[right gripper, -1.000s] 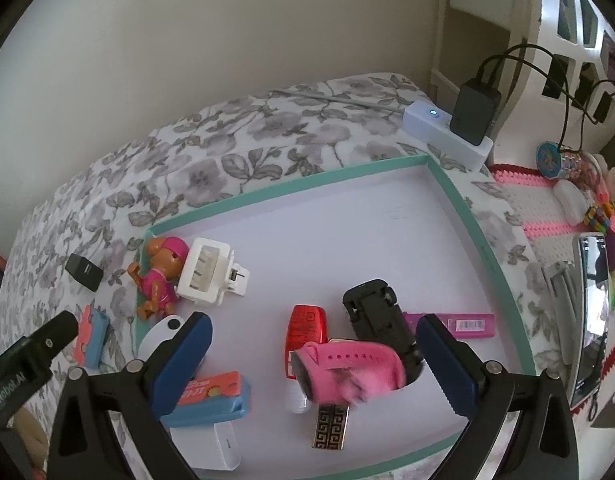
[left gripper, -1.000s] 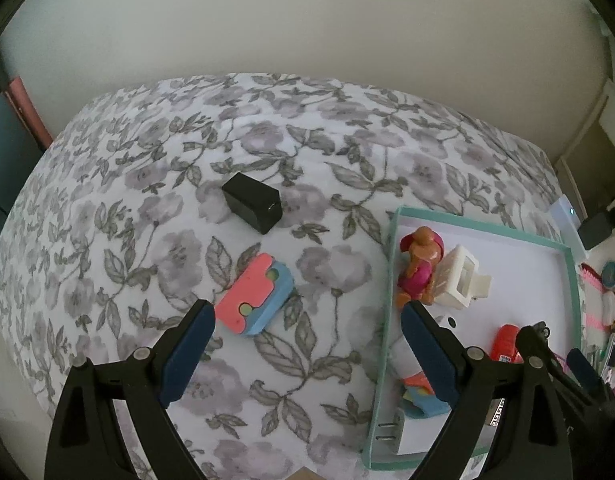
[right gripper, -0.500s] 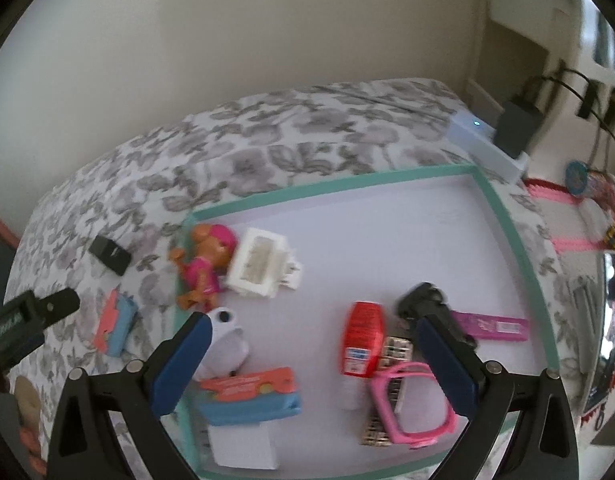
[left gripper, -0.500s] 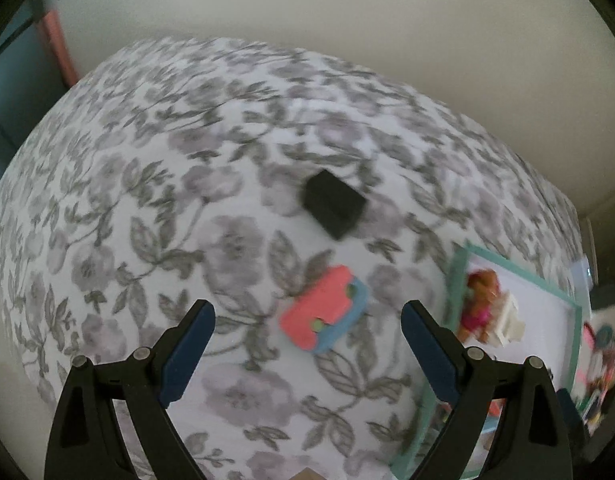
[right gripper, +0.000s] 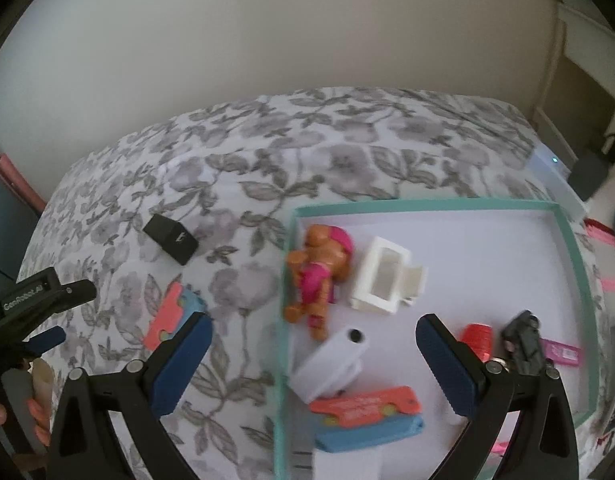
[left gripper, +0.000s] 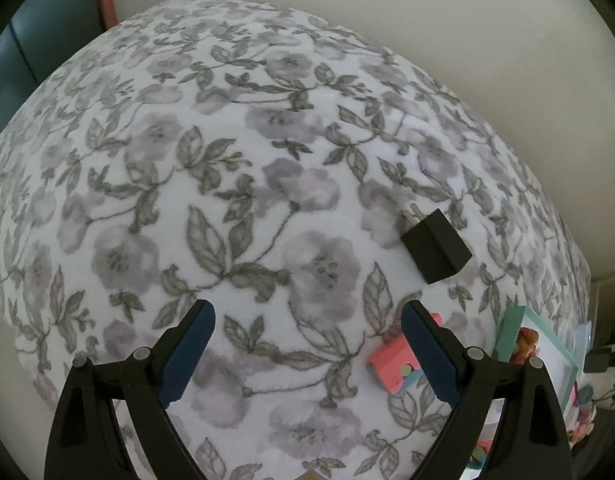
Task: Organize rigid objects
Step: 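Move both tools back over the second coral case and black charger, then close the left tool on the second coral-blue case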
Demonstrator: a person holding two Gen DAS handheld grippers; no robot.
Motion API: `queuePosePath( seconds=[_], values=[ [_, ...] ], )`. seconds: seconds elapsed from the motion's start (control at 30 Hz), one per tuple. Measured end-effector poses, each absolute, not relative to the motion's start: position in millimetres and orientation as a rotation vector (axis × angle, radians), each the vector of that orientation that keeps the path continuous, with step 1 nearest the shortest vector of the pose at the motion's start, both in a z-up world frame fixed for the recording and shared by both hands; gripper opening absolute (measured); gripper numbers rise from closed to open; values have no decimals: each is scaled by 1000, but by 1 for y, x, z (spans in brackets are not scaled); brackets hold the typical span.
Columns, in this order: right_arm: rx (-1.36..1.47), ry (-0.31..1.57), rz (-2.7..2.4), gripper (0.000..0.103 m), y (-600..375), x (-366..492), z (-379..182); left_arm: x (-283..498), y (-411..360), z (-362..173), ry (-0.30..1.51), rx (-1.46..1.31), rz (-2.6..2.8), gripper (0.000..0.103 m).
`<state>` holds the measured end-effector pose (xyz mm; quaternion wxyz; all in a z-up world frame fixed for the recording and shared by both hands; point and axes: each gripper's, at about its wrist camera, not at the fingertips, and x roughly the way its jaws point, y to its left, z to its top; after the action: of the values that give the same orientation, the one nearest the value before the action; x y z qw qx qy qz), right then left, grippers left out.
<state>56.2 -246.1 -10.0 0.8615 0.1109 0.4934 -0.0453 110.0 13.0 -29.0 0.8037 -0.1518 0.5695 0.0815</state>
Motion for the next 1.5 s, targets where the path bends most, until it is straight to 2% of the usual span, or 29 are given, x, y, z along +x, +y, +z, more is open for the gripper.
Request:
queuePosePath(
  seconds=[0.33,0.97,1.03,1.3,1.5],
  values=[
    [192,1060,-110,103,-242,60,-18,118,-47,-53,1313,-110,-14,94],
    [212,1075,-146,103,-259,57,-25,128,-84,-91,1357,73,-72,94],
    [211,1078,-149,103,-259,57,-26,127,-91,-92,1350,93,-71,92],
    [202,1084,-155,103,-258,58,-27,119,-124,-81,1328,144,-133,52],
    [203,1084,-156,103,-259,59,-28,119,-123,-79,1335,121,-138,48]
  ],
)
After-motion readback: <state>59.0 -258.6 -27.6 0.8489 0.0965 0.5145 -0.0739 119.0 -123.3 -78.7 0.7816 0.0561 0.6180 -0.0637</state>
